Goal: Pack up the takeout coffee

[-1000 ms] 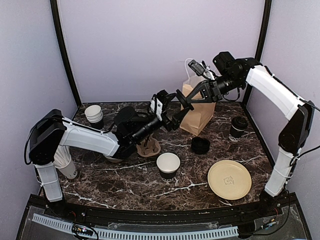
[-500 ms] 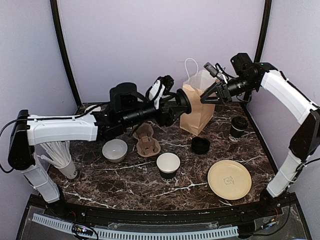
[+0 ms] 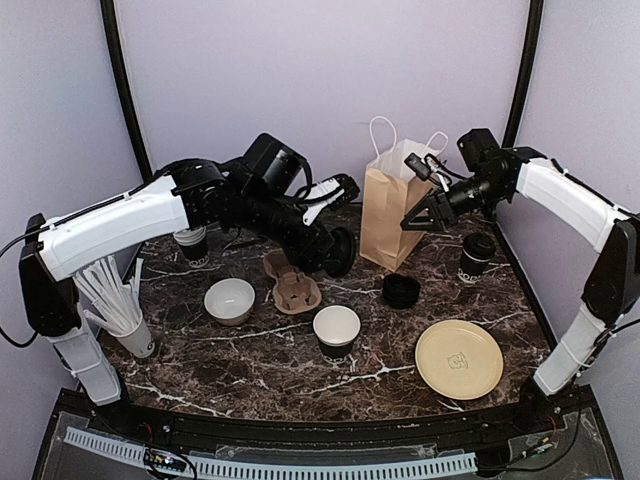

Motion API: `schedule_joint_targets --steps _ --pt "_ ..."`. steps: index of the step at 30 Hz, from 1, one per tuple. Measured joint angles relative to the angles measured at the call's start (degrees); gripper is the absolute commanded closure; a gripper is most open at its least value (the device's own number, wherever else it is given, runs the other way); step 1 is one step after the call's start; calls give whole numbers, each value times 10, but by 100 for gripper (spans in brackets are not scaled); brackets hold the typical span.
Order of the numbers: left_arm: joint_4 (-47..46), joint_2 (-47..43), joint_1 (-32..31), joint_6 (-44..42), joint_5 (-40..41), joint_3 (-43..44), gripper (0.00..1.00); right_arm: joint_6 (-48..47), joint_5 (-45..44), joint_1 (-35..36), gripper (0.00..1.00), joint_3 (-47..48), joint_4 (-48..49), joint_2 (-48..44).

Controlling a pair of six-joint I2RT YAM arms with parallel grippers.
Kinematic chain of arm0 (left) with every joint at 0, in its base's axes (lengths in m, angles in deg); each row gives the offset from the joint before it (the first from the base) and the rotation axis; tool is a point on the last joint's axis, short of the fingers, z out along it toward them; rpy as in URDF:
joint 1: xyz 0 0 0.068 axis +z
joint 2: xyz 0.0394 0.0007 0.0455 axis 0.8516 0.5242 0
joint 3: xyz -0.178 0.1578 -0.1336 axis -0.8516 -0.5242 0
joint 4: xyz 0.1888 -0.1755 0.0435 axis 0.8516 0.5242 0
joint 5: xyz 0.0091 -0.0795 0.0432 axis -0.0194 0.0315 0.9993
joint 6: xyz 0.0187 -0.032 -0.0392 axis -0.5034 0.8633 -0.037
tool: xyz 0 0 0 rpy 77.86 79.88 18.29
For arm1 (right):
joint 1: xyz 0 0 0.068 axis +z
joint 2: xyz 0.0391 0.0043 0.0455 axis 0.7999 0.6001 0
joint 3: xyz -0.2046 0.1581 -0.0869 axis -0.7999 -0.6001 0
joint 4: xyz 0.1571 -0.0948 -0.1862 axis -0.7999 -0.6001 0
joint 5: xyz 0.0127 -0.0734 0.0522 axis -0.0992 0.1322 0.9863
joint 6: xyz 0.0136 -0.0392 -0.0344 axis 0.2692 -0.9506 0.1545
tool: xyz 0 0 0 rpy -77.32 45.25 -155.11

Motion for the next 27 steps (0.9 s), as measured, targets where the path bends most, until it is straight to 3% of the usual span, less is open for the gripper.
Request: schedule_joint_targets --steps 10,27 --pt "182 90 -4 -1 1 64 39 -3 -2 17 41 -48 -3 0" --pt "269 164 -36 -14 6 143 39 -5 -1 17 41 -62 1 12"
